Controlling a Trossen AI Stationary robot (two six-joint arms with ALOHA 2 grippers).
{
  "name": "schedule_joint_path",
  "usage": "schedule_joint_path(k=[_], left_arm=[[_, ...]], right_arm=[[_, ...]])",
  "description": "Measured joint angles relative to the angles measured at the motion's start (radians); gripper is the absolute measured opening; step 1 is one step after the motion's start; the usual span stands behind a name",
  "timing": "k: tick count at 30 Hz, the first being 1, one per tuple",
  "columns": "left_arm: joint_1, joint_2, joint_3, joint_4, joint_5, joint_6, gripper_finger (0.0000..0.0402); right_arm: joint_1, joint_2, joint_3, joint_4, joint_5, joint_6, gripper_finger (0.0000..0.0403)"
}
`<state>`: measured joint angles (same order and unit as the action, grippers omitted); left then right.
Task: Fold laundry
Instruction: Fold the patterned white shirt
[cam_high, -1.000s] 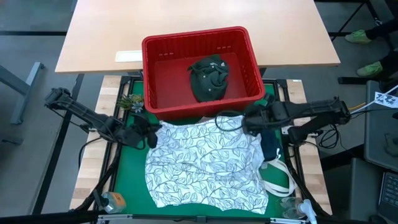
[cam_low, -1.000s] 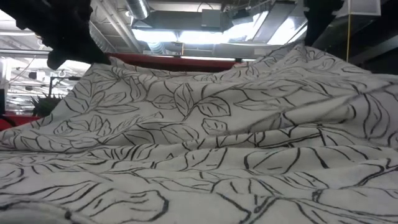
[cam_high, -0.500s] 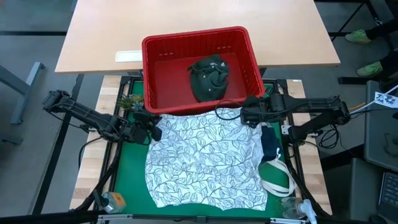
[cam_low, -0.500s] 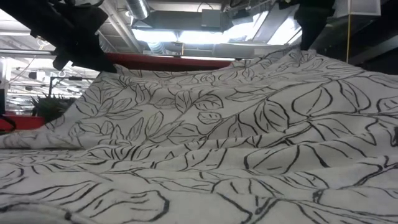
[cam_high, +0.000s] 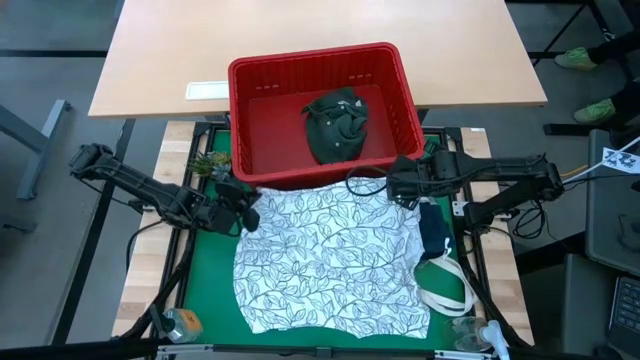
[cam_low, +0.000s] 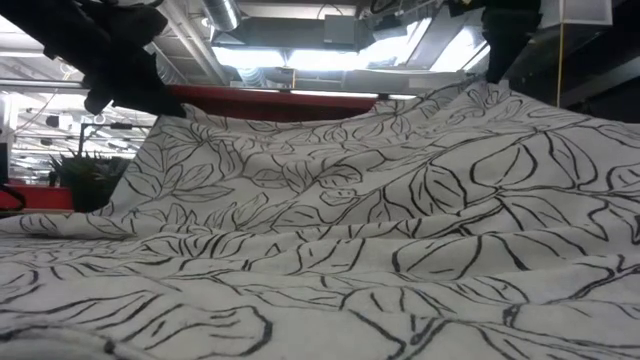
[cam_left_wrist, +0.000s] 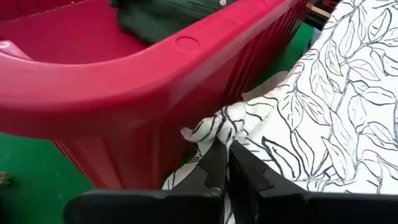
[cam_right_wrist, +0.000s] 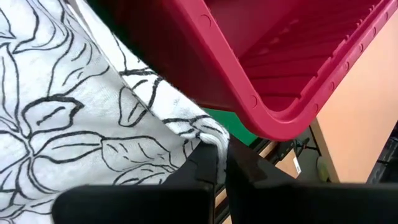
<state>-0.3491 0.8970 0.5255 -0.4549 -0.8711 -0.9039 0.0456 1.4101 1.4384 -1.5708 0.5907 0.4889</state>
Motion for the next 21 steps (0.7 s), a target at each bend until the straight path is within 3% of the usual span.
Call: schedule_joint_path(k=[5,12,21], left_arm=[[-0.047,0.0,0.0,0.0,0.002,0.0,0.0],[-0.167,0.0,0.0,0.005,0.004,-0.021,0.0],[-0.276,0.09,0.0,0.047,0.148,-0.115,0.0]], right_arm=[[0.031,0.0,0.0,0.0,0.012,-0.025,0.0012],[0.174,0.0,0.0,0.0,-0.007,0.002,0.0005],[0.38,0.0,-0.124,0.0,-0.058,0.193,0.0005]])
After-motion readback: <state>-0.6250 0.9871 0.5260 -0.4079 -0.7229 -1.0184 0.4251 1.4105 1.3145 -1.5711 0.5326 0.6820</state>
